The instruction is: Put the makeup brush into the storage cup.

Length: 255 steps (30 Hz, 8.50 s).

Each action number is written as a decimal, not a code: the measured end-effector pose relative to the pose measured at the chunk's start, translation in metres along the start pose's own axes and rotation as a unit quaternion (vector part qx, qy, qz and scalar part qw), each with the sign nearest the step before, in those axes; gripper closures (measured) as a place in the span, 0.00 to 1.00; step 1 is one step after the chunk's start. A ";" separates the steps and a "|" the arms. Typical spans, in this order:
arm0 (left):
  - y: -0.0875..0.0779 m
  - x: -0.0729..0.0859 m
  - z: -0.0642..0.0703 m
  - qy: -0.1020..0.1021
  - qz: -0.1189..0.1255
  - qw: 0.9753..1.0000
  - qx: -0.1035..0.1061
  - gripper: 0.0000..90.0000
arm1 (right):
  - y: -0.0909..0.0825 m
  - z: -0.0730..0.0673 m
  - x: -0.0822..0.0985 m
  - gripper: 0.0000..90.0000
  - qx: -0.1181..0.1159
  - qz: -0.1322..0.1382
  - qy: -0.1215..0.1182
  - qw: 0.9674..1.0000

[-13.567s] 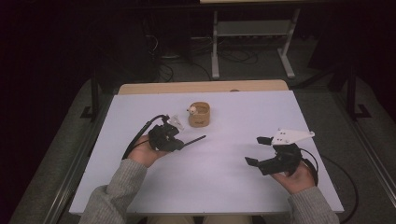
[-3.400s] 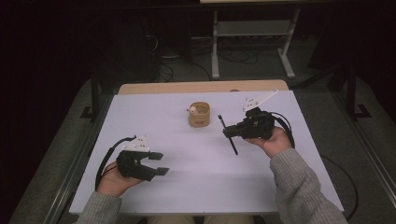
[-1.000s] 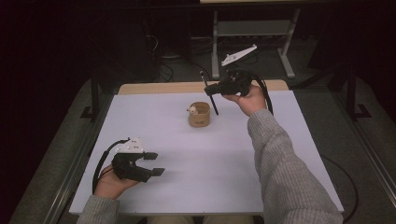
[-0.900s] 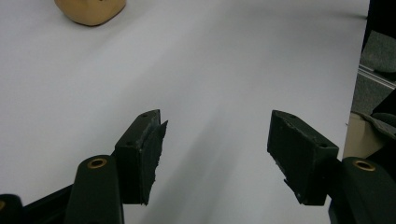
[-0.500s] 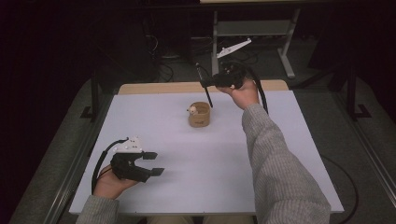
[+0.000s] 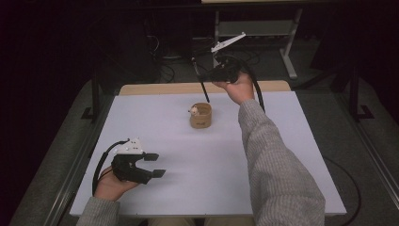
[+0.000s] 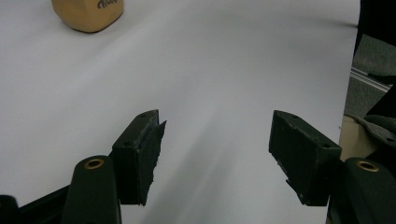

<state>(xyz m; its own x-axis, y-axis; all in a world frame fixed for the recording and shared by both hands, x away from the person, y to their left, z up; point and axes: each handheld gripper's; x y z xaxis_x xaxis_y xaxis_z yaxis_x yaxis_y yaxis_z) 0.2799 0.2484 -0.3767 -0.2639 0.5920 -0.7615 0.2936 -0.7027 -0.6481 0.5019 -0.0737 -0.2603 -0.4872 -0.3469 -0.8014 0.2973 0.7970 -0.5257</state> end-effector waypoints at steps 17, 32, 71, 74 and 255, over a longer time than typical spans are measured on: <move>-0.002 0.002 -0.001 -0.002 0.002 1.000 0.000 0.36 | 0.030 0.013 0.004 0.92 0.012 -0.011 0.016 1.000; -0.003 0.002 -0.002 -0.004 0.008 1.000 0.001 0.36 | 0.045 0.022 0.011 0.92 0.023 -0.009 0.030 0.999; -0.002 0.003 -0.002 -0.004 0.007 1.000 0.003 0.35 | 0.065 0.038 0.038 0.92 0.037 -0.005 0.064 0.997; -0.002 0.003 -0.002 -0.003 0.007 1.000 0.003 0.35 | 0.065 0.039 0.041 0.92 0.040 -0.005 0.067 0.997; 0.007 0.005 -0.006 -0.030 0.018 0.999 -0.041 0.24 | -0.080 -0.006 0.192 0.37 0.100 0.032 0.070 0.992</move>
<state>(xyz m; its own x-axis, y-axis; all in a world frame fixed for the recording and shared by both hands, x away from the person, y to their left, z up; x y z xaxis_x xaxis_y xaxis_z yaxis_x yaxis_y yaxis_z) 0.2866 0.2485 -0.3852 -0.3061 0.5397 -0.7842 0.3783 -0.6870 -0.6205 0.3792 -0.2011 -0.3707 -0.5670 -0.2154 -0.7951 0.4812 0.6968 -0.5319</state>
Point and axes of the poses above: each handheld gripper's, and its own axes: y roughly forward along the jaws, x roughly out of its underside, z roughly to its right, and after that the axes turned 8 degrees about y, right-handed
